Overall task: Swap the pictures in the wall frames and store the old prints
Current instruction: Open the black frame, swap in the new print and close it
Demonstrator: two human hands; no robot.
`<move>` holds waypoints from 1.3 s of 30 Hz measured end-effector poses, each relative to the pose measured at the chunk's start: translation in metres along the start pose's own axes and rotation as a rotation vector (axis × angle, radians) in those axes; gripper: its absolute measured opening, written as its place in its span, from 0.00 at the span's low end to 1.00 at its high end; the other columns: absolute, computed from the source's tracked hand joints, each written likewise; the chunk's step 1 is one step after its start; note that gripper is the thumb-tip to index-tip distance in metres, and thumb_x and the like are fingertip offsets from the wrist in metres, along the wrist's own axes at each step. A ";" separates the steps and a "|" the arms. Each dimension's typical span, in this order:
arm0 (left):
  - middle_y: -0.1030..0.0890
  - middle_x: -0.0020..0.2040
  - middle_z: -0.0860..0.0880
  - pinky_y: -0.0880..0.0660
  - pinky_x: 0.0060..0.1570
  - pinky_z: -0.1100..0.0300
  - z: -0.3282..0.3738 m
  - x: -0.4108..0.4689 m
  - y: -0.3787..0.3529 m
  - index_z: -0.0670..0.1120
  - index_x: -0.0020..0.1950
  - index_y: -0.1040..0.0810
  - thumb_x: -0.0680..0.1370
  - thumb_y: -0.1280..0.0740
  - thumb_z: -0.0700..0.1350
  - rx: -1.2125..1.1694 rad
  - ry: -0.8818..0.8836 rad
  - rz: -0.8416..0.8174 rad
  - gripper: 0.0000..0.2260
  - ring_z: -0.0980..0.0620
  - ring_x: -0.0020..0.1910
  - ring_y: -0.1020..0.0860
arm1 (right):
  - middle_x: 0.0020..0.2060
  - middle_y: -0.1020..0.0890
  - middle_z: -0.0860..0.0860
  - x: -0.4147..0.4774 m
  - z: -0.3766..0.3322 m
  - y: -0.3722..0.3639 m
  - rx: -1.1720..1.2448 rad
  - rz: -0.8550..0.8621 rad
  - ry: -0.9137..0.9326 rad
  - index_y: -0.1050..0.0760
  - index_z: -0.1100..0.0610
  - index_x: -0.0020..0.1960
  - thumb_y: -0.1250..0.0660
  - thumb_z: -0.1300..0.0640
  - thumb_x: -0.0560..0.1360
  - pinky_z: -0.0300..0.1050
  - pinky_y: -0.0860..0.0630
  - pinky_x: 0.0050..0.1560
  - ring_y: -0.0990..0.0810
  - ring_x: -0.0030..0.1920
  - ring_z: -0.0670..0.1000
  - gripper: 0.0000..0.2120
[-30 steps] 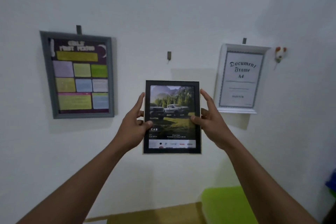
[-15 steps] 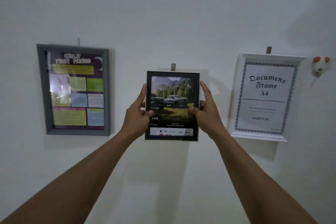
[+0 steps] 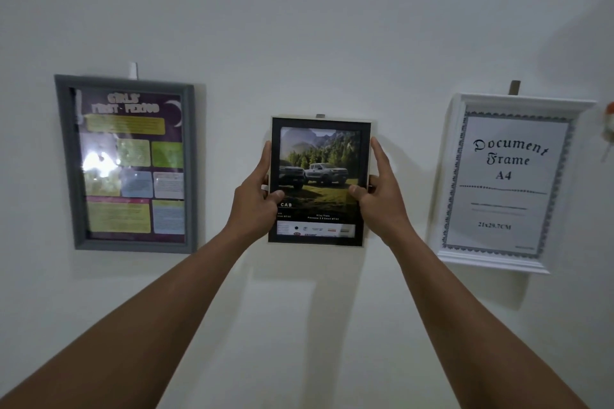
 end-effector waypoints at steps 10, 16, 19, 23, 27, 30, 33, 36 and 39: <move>0.20 0.52 0.50 0.26 0.43 0.68 -0.004 0.000 0.001 0.65 0.77 0.53 0.78 0.34 0.36 0.134 -0.034 0.063 0.40 0.57 0.38 0.25 | 0.64 0.24 0.55 -0.001 0.005 0.002 -0.126 0.120 0.066 0.45 0.35 0.75 0.34 0.65 0.78 0.57 0.22 0.60 0.22 0.60 0.55 0.37; 0.30 0.46 0.49 0.33 0.41 0.78 -0.002 -0.002 0.004 0.59 0.79 0.50 0.78 0.32 0.39 0.302 -0.078 0.171 0.38 0.58 0.40 0.30 | 0.54 0.24 0.51 -0.001 0.014 0.004 -0.194 0.208 0.078 0.43 0.35 0.74 0.32 0.61 0.77 0.57 0.22 0.57 0.22 0.54 0.53 0.35; 0.29 0.47 0.49 0.33 0.42 0.75 -0.004 -0.004 0.003 0.58 0.79 0.48 0.78 0.32 0.38 0.301 -0.077 0.204 0.37 0.57 0.41 0.29 | 0.57 0.25 0.48 -0.004 0.013 0.003 -0.206 0.228 0.106 0.43 0.39 0.77 0.33 0.62 0.78 0.51 0.23 0.60 0.24 0.56 0.49 0.34; 0.28 0.48 0.49 0.31 0.47 0.64 -0.001 -0.004 0.003 0.56 0.78 0.47 0.77 0.31 0.40 0.337 -0.094 0.216 0.36 0.53 0.45 0.27 | 0.55 0.26 0.49 -0.004 0.010 0.006 -0.278 0.256 0.138 0.44 0.43 0.78 0.33 0.60 0.79 0.48 0.26 0.59 0.27 0.56 0.50 0.34; 0.29 0.51 0.49 0.33 0.46 0.70 -0.003 -0.004 0.003 0.57 0.78 0.47 0.77 0.32 0.38 0.319 -0.092 0.232 0.36 0.57 0.44 0.29 | 0.55 0.27 0.51 -0.005 0.007 0.008 -0.439 0.298 0.170 0.42 0.45 0.79 0.31 0.57 0.77 0.49 0.30 0.59 0.32 0.58 0.53 0.35; 0.31 0.52 0.49 0.33 0.47 0.71 -0.004 -0.003 0.002 0.57 0.78 0.47 0.77 0.31 0.37 0.313 -0.098 0.236 0.37 0.58 0.43 0.30 | 0.69 0.33 0.53 -0.005 0.005 0.012 -0.547 0.339 0.185 0.42 0.45 0.78 0.31 0.53 0.77 0.53 0.38 0.68 0.38 0.69 0.55 0.34; 0.31 0.51 0.50 0.32 0.51 0.63 -0.003 -0.002 0.003 0.56 0.79 0.47 0.77 0.30 0.40 0.379 -0.113 0.246 0.37 0.54 0.50 0.30 | 0.79 0.45 0.53 -0.004 0.009 0.011 -0.588 0.293 0.189 0.46 0.45 0.79 0.33 0.52 0.79 0.58 0.51 0.77 0.52 0.79 0.54 0.34; 0.29 0.53 0.49 0.34 0.53 0.62 -0.004 -0.001 0.004 0.55 0.79 0.45 0.76 0.29 0.42 0.409 -0.122 0.257 0.37 0.53 0.54 0.34 | 0.80 0.49 0.52 -0.003 0.011 0.008 -0.587 0.255 0.188 0.49 0.45 0.80 0.35 0.52 0.80 0.58 0.58 0.78 0.57 0.80 0.53 0.34; 0.28 0.54 0.47 0.35 0.53 0.62 -0.005 -0.002 0.005 0.54 0.79 0.46 0.76 0.29 0.42 0.412 -0.133 0.260 0.37 0.53 0.55 0.34 | 0.80 0.51 0.52 -0.002 0.011 0.006 -0.573 0.248 0.187 0.49 0.45 0.80 0.35 0.53 0.80 0.58 0.59 0.77 0.58 0.80 0.52 0.34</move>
Point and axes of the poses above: each hand's wrist, its own x-axis towards the middle knuckle, its own y-axis out of the back of the hand, z = x × y, the point moved 8 cm from there along x, towards the middle knuckle
